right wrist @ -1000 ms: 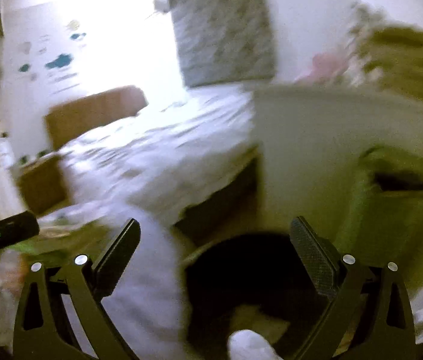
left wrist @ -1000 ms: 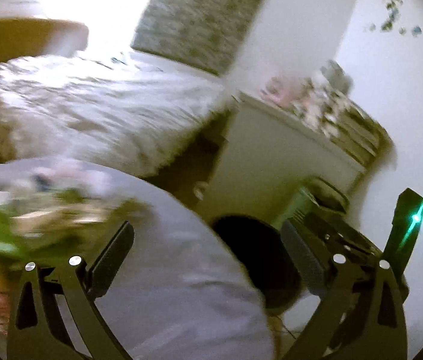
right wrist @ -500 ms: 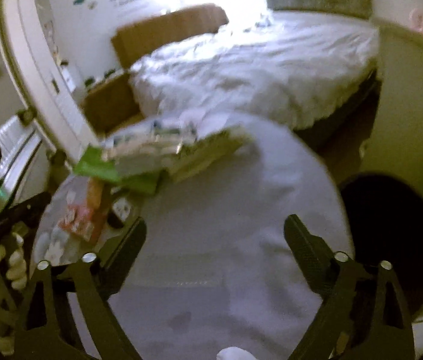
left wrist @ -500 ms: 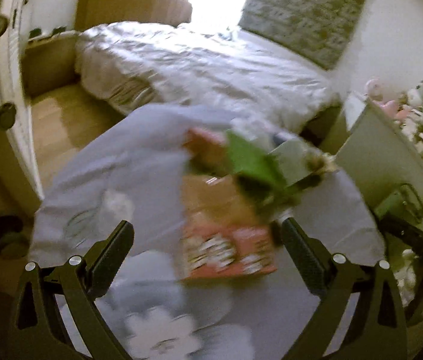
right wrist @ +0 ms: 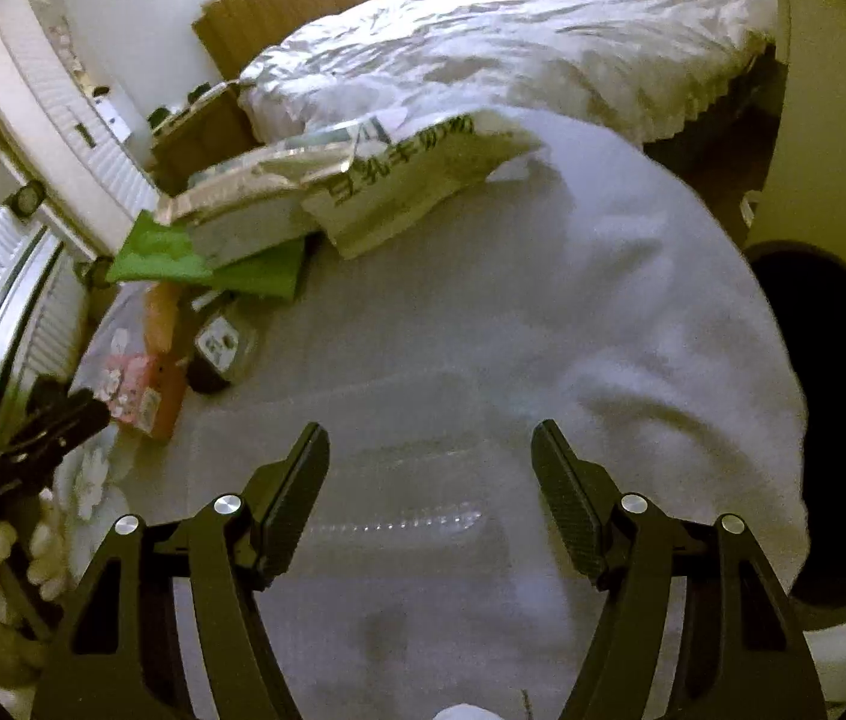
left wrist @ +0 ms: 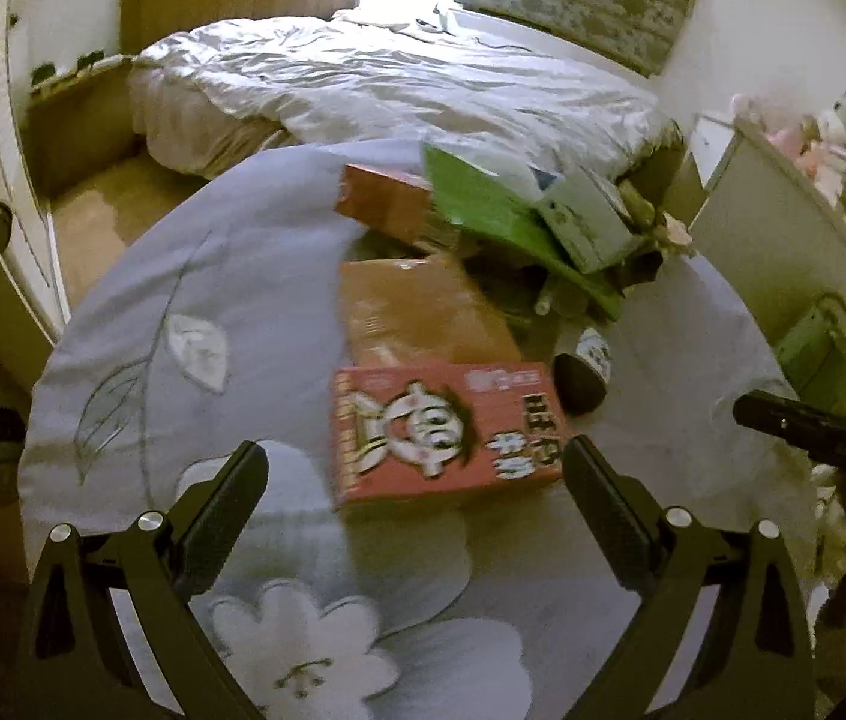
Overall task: Collect trash
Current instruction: 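Grasp the red milk carton with the left tool while the right tool grasps the clear plastic tray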
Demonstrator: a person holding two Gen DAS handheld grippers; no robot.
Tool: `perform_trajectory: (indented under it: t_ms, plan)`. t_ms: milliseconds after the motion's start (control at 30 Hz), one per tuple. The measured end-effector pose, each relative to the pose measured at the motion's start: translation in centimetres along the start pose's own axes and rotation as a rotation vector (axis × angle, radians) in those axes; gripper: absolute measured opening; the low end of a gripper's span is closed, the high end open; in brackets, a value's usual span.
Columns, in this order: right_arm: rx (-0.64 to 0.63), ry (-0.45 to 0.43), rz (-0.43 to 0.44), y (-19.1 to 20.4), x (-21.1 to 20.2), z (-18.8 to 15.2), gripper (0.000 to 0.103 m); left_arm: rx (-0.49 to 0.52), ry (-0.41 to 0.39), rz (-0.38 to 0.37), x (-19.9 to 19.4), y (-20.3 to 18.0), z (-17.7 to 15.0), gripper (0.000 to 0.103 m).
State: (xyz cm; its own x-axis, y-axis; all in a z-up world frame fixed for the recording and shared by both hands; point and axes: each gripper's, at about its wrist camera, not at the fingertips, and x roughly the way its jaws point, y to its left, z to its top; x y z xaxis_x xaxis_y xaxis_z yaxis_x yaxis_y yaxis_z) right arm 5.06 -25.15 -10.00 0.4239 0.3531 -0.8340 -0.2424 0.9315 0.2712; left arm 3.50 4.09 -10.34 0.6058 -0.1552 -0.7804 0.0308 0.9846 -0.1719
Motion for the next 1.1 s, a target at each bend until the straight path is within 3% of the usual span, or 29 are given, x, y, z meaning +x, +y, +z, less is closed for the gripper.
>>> perform_trajectory:
  t_ms: [167,433,633,733,767,867,933,1000,1100]
  plan:
    - [-0.015,-0.010,-0.026,0.4,0.4,-0.1,0.071,0.048,-0.019,0.086,0.9,-1.9,0.4,0.098]
    - [-0.091,0.002,-0.039,2.0,1.5,-0.5,0.097,0.085,-0.021,0.118,0.8,-3.0,0.0,0.098]
    - [-0.091,-0.014,-0.058,2.5,1.5,-0.7,0.096,0.117,-0.037,0.143,0.4,-3.8,-0.5,0.098]
    - [-0.065,-0.037,-0.087,1.7,0.8,-0.7,0.073,0.133,-0.037,0.169,0.8,-4.1,-0.7,0.098]
    - [-0.055,-0.041,-0.087,1.4,0.6,-0.7,0.058,0.135,-0.032,0.172,0.9,-4.3,-0.8,0.098]
    - [-0.041,-0.042,-0.076,0.7,0.2,-0.8,0.038,0.119,-0.013,0.157,1.3,-3.8,-0.6,0.097]
    - [-0.030,-0.045,-0.061,0.4,0.1,-1.0,0.031,0.083,0.005,0.141,1.7,-3.1,-0.4,0.089]
    - [-0.022,-0.062,-0.049,0.3,-0.2,-1.2,0.019,0.042,-0.007,0.107,1.4,-2.2,-0.3,0.089]
    - [-0.017,-0.093,-0.021,0.4,-1.0,-1.2,0.015,-0.009,-0.020,0.083,0.9,-0.8,-0.3,0.089]
